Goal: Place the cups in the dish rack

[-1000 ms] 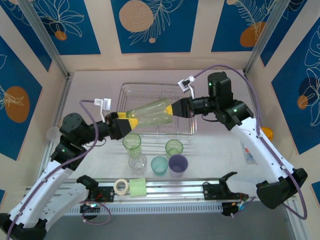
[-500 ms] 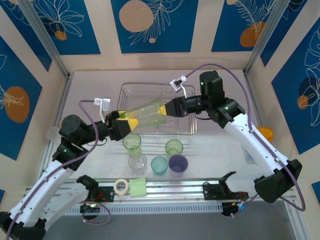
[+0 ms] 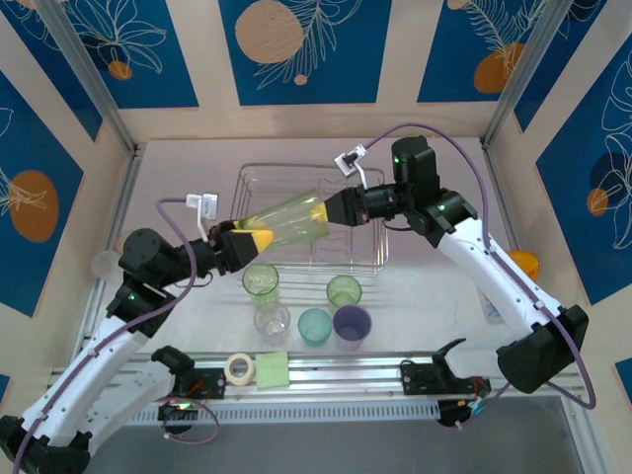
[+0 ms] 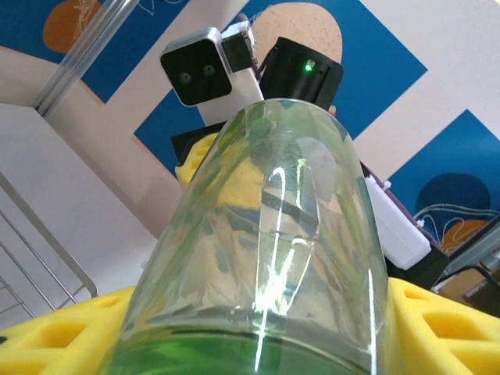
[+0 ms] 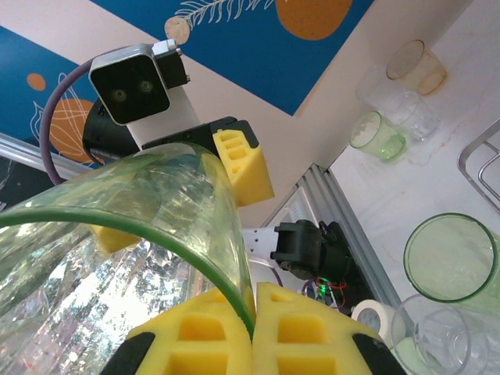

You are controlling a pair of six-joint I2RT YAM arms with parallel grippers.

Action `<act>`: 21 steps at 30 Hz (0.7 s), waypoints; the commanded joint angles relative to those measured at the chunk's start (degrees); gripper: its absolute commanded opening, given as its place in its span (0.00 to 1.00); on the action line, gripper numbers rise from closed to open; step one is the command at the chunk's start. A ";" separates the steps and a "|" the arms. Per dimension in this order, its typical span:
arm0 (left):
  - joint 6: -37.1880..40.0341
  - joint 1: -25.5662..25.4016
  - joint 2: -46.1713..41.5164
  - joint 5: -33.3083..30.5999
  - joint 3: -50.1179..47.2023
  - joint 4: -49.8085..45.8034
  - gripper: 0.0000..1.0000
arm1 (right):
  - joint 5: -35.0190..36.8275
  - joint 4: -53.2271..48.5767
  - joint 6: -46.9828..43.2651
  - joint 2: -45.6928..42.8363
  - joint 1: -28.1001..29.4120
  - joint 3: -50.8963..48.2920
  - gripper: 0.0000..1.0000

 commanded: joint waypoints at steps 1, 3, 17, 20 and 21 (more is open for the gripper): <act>0.42 -0.55 -0.74 -0.80 0.13 2.14 0.46 | 1.12 0.50 0.76 1.56 0.51 0.07 0.00; 0.90 -0.64 -1.23 -1.90 0.42 0.57 0.29 | 1.29 -0.86 -0.06 2.08 0.36 0.80 0.00; 20.50 -0.54 19.15 -37.66 43.46 -70.73 0.00 | 21.73 -21.96 -3.03 -10.94 -24.88 -7.93 0.62; 23.02 -0.57 28.39 -42.30 52.41 -78.34 0.00 | 27.27 -25.86 -6.51 -12.57 -26.86 -9.36 0.63; 23.62 -0.54 31.73 -43.18 55.27 -80.19 0.00 | 28.09 -26.57 -7.11 -12.60 -27.45 -9.94 0.64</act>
